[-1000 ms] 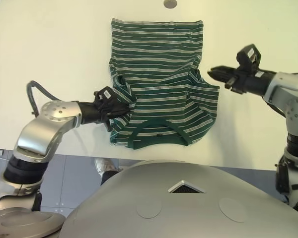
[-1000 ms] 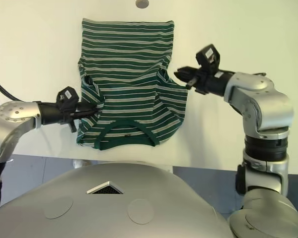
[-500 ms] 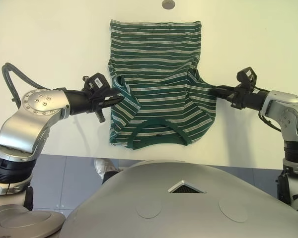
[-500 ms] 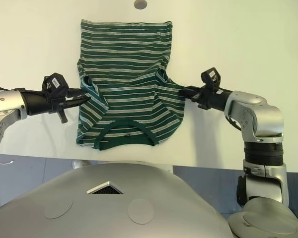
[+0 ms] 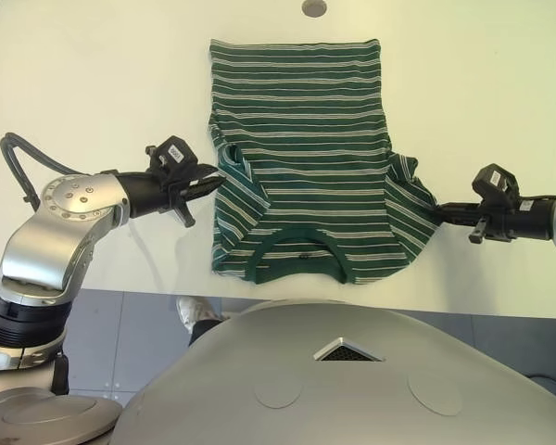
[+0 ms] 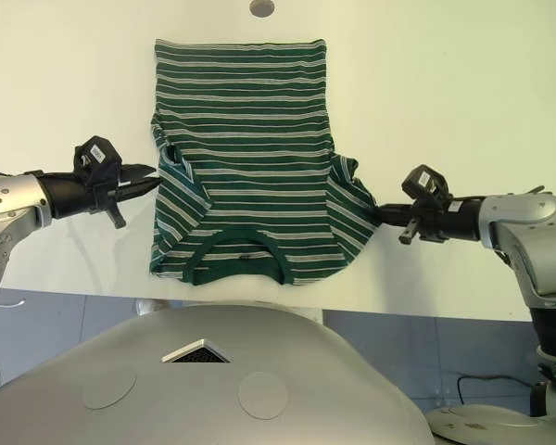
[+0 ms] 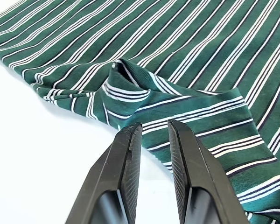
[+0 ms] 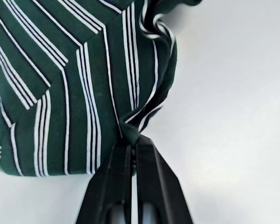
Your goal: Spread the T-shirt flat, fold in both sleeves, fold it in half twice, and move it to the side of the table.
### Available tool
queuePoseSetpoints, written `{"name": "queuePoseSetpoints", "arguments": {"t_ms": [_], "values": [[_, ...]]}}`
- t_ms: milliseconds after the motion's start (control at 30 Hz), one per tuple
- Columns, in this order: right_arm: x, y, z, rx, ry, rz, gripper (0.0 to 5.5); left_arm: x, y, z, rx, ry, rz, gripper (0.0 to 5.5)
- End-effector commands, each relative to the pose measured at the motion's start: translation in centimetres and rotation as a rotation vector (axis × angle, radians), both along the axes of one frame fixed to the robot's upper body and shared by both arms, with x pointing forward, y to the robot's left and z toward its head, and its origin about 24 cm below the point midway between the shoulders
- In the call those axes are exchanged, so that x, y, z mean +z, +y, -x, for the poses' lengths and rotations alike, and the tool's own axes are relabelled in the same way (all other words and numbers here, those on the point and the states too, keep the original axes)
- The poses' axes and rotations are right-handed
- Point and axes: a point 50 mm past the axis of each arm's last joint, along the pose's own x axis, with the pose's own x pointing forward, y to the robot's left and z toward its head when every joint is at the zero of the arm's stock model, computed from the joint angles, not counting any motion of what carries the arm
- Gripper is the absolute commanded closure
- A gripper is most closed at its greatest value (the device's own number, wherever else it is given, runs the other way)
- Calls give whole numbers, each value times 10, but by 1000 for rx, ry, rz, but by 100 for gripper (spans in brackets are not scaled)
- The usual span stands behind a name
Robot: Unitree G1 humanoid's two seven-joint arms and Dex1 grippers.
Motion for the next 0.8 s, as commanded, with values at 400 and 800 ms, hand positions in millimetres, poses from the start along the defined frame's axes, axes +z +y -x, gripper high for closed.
{"name": "queuePoseSetpoints", "arguments": {"t_ms": [400,800], "values": [[0,117,-11,304,-84,-164,484,3,-6,-11,-61,-50,-50,447],[8,29,4,862,-375,167,319,-21,21,35,-649,-221,-370,294]]}}
